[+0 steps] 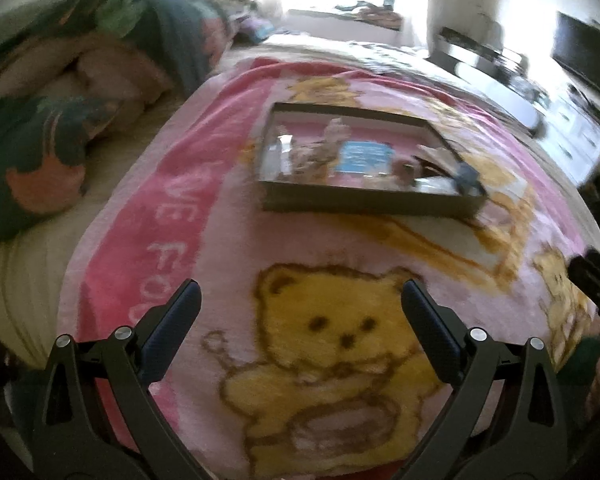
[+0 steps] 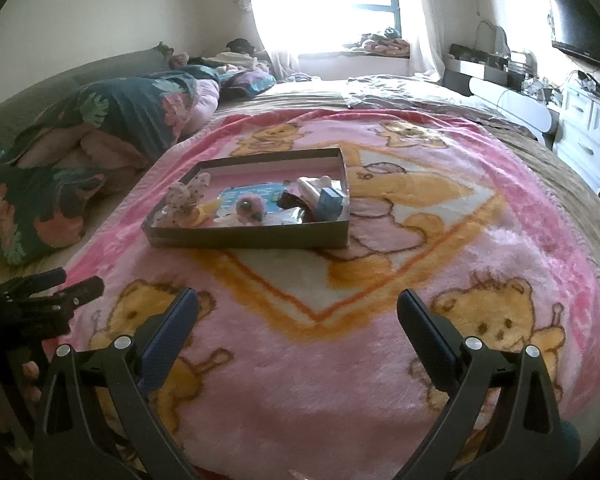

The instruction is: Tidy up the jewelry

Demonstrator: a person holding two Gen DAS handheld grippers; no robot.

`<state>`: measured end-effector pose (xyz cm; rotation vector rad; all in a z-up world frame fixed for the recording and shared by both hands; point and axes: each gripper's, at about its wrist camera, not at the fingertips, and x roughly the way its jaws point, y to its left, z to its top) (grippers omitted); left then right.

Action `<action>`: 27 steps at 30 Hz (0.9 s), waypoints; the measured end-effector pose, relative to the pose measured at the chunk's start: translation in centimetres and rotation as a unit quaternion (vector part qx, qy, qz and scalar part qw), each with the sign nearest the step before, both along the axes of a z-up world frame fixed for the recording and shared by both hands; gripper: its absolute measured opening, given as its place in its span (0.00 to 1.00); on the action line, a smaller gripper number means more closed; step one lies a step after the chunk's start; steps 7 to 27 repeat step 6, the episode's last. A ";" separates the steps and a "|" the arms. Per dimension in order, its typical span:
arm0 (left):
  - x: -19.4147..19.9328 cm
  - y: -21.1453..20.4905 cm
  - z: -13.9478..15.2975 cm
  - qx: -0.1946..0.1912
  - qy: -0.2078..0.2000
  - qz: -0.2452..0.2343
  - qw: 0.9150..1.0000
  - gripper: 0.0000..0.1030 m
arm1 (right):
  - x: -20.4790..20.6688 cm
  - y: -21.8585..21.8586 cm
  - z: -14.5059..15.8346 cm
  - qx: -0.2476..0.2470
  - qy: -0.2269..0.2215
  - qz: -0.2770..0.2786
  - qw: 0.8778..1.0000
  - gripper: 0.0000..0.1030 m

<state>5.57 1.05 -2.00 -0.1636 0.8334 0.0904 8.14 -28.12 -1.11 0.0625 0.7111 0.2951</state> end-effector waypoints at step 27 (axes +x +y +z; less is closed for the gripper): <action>4.8 8.6 -1.2 0.025 0.015 0.104 0.994 0.91 | 8.8 -7.1 -1.6 -0.047 0.011 -0.126 0.991 0.96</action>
